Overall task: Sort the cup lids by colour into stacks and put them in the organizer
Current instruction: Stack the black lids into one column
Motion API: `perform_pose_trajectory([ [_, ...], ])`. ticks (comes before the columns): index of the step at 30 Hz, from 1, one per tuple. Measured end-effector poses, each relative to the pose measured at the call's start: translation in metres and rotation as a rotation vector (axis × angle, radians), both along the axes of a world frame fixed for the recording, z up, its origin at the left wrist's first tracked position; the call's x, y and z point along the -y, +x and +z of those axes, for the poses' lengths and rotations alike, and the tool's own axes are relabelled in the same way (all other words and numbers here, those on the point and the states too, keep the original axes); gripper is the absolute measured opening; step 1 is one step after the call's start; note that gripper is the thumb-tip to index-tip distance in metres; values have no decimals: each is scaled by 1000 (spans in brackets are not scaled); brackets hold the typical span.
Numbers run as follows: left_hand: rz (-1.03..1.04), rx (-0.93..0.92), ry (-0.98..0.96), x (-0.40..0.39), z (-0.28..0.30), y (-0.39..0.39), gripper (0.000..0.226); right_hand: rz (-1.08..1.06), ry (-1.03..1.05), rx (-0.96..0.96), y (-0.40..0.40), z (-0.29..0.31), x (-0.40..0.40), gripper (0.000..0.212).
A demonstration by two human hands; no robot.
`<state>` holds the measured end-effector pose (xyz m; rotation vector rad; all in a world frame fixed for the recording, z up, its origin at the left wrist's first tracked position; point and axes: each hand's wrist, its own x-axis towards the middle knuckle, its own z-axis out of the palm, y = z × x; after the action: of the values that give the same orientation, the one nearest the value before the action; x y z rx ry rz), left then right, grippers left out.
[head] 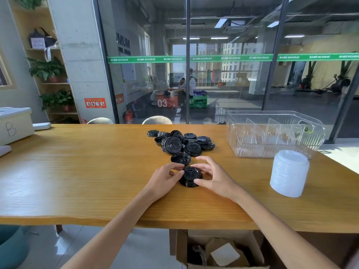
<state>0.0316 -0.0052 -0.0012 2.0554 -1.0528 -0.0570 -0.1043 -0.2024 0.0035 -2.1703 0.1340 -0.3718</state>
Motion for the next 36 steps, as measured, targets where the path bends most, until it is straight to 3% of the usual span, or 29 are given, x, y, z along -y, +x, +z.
perform_pose_trajectory([
  [18,-10,94,47,3,1,-3,34,-32,-174,-63,5,-5,11,69],
  [26,-17,30,36,-1,3,-7,34,-25,-117,-57,-1,-7,10,66],
  [30,5,10,20,0,4,-8,32,-33,4,2,-2,-4,9,37],
  [36,30,11,23,2,4,-8,30,-112,-77,61,6,-12,10,6],
])
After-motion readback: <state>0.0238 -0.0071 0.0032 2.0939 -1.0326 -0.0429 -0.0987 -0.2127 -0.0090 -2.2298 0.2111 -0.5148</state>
